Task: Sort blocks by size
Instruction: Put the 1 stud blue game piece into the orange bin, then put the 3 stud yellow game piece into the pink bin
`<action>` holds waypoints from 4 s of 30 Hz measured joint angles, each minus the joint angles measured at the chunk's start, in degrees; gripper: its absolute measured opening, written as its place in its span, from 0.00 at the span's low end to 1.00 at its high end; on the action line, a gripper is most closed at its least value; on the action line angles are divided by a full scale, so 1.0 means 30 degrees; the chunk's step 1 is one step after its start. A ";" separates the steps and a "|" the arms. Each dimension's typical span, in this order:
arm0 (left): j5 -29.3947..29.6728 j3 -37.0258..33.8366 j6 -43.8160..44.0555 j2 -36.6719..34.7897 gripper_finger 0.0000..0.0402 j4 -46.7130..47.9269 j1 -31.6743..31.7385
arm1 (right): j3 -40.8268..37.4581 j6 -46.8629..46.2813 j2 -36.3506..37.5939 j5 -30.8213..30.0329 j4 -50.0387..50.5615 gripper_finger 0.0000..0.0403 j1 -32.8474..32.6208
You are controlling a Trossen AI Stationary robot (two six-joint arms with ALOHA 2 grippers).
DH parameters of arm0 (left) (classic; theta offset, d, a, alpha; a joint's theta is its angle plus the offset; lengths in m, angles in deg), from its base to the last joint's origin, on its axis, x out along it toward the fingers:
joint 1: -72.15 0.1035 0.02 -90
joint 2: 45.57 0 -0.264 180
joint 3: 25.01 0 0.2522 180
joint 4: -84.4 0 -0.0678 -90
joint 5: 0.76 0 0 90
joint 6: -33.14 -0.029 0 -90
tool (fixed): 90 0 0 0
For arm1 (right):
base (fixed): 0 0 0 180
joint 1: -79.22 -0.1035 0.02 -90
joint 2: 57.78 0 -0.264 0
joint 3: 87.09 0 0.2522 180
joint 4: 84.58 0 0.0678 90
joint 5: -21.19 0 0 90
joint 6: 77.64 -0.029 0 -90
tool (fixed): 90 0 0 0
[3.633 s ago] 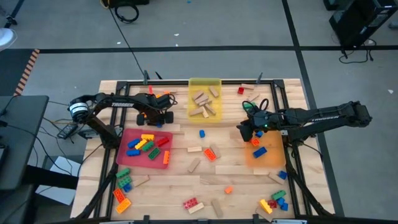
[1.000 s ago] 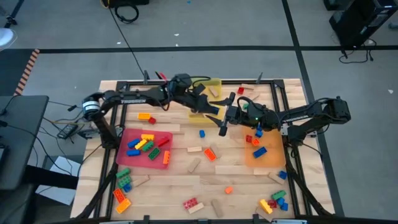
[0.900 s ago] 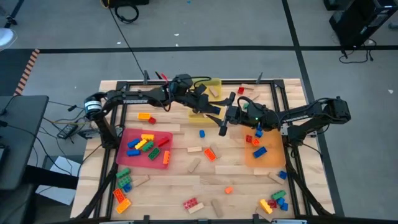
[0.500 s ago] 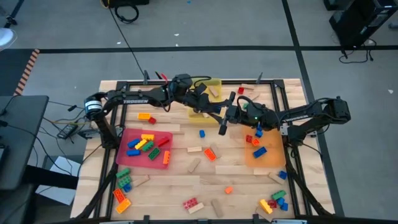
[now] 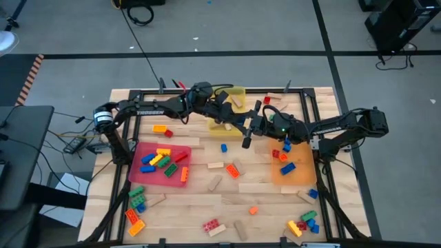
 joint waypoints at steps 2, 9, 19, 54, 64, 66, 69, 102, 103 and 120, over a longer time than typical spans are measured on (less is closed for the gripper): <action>0.0415 0.0000 -0.0900 0.0000 0.31 0.0007 -0.0007 | 0.0000 0.0004 0.0000 -0.0015 0.0036 0.41 0.0021; 0.0800 0.0000 -0.1865 0.0000 0.36 0.0051 0.0015 | 0.0000 0.0000 0.0000 -0.0700 0.0270 0.37 0.0066; 0.0658 0.0000 -0.3143 0.0000 0.41 -0.0178 0.0099 | 0.0000 0.0007 0.0223 -0.1730 0.0504 0.38 0.0419; 0.4603 0.0007 -1.5940 -0.0022 0.41 0.2103 0.2296 | 0.0000 -2.4102 0.9620 -0.0413 2.9577 0.38 0.0517; 0.5135 0.0007 -1.8839 -0.0078 0.41 0.4168 0.2825 | 0.0000 -2.6550 0.5419 0.1310 3.0827 0.39 0.0580; 0.5133 0.0007 -1.9072 -0.0160 0.41 0.4368 0.2988 | 0.0000 -2.6568 0.4560 0.1317 3.0613 0.40 0.0605; 0.5084 0.0007 -1.9152 -0.0453 0.41 0.4842 0.3263 | 0.0000 -2.7003 0.3550 0.1314 3.0592 0.42 0.0605; 1.5772 -0.2921 -1.7477 -0.8079 0.41 1.5854 -0.1180 | 0.0617 -2.5590 0.4335 0.0346 3.2167 0.53 0.0076; 1.6084 -0.3748 -1.6973 -0.8624 0.41 1.5409 -0.1662 | 0.1153 -2.5674 0.4335 0.0006 3.3094 0.53 -0.0156; 1.6709 -0.9253 -1.5254 -1.5145 0.41 1.5287 -0.7017 | 1.2922 -3.7695 0.0337 0.0700 4.4367 0.52 -0.9844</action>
